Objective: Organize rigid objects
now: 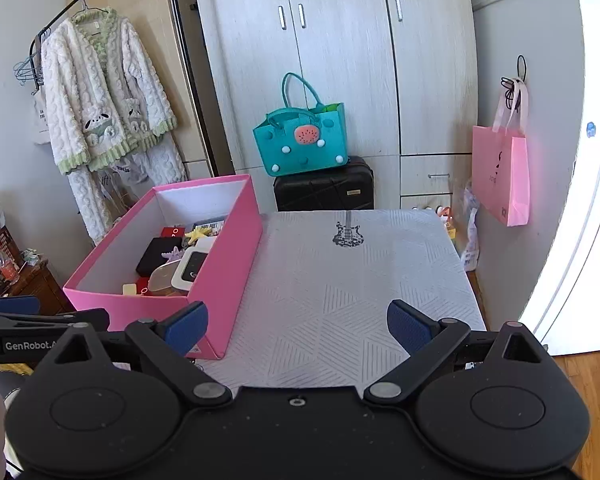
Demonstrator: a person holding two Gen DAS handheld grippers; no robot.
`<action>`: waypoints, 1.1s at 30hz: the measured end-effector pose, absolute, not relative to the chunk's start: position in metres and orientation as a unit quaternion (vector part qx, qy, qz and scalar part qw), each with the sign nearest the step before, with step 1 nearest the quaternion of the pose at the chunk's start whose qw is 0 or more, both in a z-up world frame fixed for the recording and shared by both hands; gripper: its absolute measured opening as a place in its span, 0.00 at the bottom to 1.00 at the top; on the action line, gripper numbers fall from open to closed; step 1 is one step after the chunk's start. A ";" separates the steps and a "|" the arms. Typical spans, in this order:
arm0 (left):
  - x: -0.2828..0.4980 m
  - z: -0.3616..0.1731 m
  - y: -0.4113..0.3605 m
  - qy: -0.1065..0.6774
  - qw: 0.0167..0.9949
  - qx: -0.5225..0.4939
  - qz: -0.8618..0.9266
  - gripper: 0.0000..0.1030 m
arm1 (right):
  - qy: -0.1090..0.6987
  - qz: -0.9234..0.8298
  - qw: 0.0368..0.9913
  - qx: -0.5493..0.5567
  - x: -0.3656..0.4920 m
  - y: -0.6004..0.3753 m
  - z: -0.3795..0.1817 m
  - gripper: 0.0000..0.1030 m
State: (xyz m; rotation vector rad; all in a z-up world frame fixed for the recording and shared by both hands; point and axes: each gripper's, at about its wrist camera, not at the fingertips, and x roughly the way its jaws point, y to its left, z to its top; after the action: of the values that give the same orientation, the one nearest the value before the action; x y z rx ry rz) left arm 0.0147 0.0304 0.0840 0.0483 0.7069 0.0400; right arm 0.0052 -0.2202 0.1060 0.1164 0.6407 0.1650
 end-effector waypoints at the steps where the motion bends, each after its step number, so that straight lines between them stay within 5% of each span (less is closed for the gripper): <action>1: 0.014 0.084 0.030 0.346 0.938 0.026 0.021 1.00 | 0.314 0.081 0.944 0.057 0.005 -0.220 0.106 0.95; 33: 0.004 0.083 0.029 0.340 0.940 0.010 0.019 1.00 | 0.309 0.067 0.947 0.054 -0.007 -0.226 0.105 0.95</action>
State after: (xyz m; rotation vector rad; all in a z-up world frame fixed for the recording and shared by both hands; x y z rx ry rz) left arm 0.0037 0.0285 0.0833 0.0208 0.6939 0.0378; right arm -0.0074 -0.2263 0.1049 0.1093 0.6298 0.1368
